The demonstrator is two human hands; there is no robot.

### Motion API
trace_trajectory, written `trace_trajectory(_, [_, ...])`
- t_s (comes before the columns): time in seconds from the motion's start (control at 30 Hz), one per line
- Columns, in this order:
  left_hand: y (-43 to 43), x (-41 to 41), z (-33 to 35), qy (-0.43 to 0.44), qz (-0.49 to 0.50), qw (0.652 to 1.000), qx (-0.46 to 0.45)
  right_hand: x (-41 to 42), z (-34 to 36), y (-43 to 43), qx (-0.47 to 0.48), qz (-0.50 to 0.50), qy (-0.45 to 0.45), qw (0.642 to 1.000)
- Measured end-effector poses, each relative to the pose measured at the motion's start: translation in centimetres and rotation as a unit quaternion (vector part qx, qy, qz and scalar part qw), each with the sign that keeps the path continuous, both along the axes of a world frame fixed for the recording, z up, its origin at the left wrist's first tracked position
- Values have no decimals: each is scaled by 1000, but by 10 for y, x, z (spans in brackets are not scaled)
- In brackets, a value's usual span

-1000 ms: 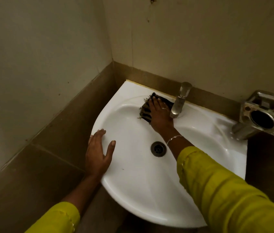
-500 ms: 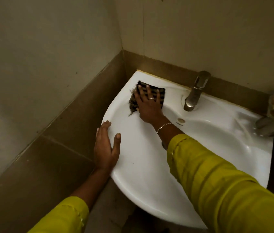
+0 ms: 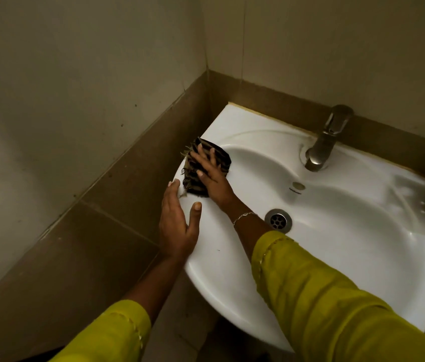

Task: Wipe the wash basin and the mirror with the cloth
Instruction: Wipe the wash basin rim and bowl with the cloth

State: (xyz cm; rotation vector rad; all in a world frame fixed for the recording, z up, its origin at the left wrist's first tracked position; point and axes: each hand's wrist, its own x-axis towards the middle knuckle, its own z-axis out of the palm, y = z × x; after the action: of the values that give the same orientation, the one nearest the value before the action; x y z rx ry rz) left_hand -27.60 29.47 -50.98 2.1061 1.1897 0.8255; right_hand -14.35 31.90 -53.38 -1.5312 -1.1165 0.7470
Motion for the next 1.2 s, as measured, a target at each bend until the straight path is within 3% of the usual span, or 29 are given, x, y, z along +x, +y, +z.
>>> trace_trajectory(0.07, [0, -1, -2, -3, 2, 1000, 1, -8, 2, 1, -25, -27, -6, 999])
trace_trajectory(0.17, [0, 0, -3, -9, 3, 1000, -1, -15, -2, 6, -81, -86, -103, 988])
trace_trajectory(0.37, [2, 0, -1, -27, -13, 1000, 0, -26, 8, 15, -150, -85, -106, 979])
trace_trajectory(0.73, [5, 0, -4, -32, -26, 999, 21, -50, -3, -28, -146, 89, -192, 966])
trace_trajectory(1.2, [7, -3, -4, -54, -41, 998, 19, -62, -4, -97, -99, 218, -112, 964])
